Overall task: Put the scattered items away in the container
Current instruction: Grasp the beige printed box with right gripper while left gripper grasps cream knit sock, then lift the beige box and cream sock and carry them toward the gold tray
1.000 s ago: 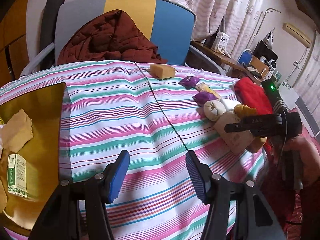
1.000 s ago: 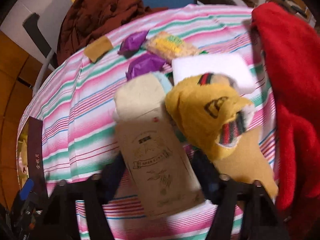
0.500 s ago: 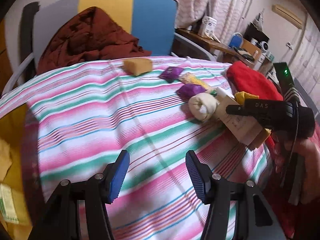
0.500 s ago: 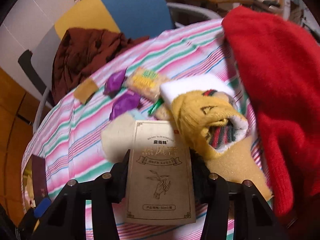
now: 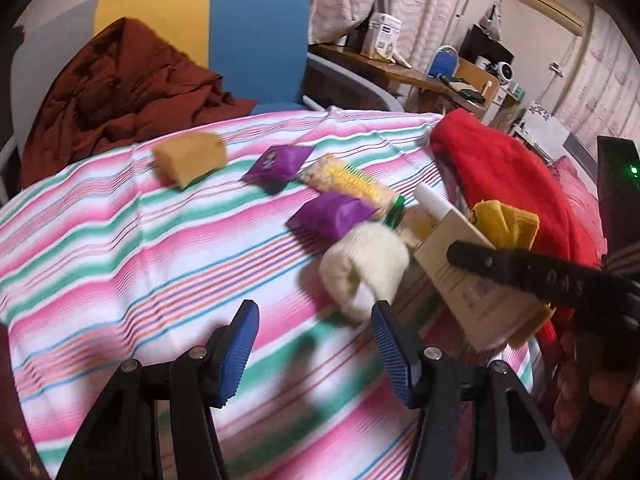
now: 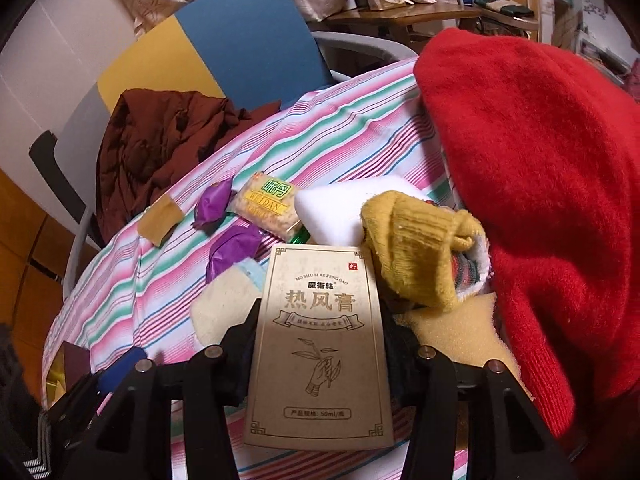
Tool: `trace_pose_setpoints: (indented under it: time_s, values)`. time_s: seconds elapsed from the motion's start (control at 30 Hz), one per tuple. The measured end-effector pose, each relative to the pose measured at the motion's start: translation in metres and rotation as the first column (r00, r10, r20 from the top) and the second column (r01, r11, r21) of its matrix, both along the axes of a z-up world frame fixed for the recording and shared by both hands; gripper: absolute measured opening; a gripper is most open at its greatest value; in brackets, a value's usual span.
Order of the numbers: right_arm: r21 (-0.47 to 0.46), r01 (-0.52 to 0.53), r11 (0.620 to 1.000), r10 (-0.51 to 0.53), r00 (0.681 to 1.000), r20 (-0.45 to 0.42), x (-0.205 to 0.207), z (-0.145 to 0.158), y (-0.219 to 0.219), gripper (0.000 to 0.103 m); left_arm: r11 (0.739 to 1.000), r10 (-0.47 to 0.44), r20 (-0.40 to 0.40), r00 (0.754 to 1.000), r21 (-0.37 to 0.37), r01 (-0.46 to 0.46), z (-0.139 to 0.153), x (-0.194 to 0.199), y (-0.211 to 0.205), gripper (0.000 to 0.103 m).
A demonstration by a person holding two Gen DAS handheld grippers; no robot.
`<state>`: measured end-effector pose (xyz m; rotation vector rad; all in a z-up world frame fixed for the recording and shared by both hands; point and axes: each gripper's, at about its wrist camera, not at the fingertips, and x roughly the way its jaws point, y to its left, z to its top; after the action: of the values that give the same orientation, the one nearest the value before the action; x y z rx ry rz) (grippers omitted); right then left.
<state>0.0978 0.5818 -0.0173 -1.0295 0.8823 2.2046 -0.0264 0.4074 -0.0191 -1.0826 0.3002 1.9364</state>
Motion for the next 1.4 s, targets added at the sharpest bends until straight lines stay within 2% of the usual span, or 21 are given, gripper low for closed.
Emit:
trace_pose_setpoints:
  time_s: [0.2, 0.27, 0.33, 0.4, 0.6, 0.8, 1.0, 1.23, 1.4]
  values:
    - [-0.011, 0.012, 1.000, -0.012, 1.000, -0.014, 0.003, 0.000, 0.002, 0.051, 0.987, -0.156, -0.089, 0.984, -0.062, 0.151, -0.008, 0.008, 0.038, 0.060]
    - [-0.010, 0.014, 1.000, -0.015, 1.000, -0.013, 0.004, 0.000, 0.003, 0.051, 0.979, -0.203, -0.073, 0.976, -0.049, 0.200, -0.012, 0.009, 0.047, 0.063]
    - [-0.009, 0.014, 1.000, -0.014, 1.000, -0.010, 0.002, -0.001, 0.003, 0.051, 0.976, -0.210, -0.059, 0.976, -0.067, 0.206, -0.018, 0.010, 0.056, 0.061]
    - [-0.012, 0.012, 1.000, -0.012, 1.000, -0.012, 0.001, -0.002, 0.003, 0.051, 0.979, -0.196, -0.054, 0.979, -0.065, 0.193, -0.025, 0.011, 0.059, 0.058]
    - [-0.014, 0.006, 1.000, -0.007, 1.000, -0.021, 0.001, -0.003, 0.004, 0.051, 0.988, -0.133, 0.017, 0.991, 0.078, 0.131, -0.034, 0.002, 0.035, 0.054]
    - [-0.015, -0.018, 1.000, 0.018, 0.999, -0.028, -0.002, -0.002, 0.000, 0.051, 0.992, -0.034, -0.001, 0.999, 0.119, 0.034, -0.033, 0.002, -0.006, 0.053]
    - [-0.014, -0.090, 0.996, 0.089, 0.996, -0.028, -0.011, -0.003, -0.011, 0.051, 0.981, 0.069, 0.022, 0.997, 0.179, -0.072, -0.034, 0.004, -0.060, 0.053]
    - [-0.055, -0.234, 0.971, 0.229, 0.969, -0.088, -0.024, -0.004, -0.029, 0.051, 0.965, 0.115, 0.071, 0.991, 0.230, -0.129, -0.036, 0.009, -0.089, 0.053]
    - [-0.044, -0.275, 0.960, 0.269, 0.958, -0.102, -0.029, -0.003, -0.039, 0.051, 0.952, 0.161, 0.109, 0.981, 0.244, -0.183, -0.036, 0.011, -0.111, 0.053]
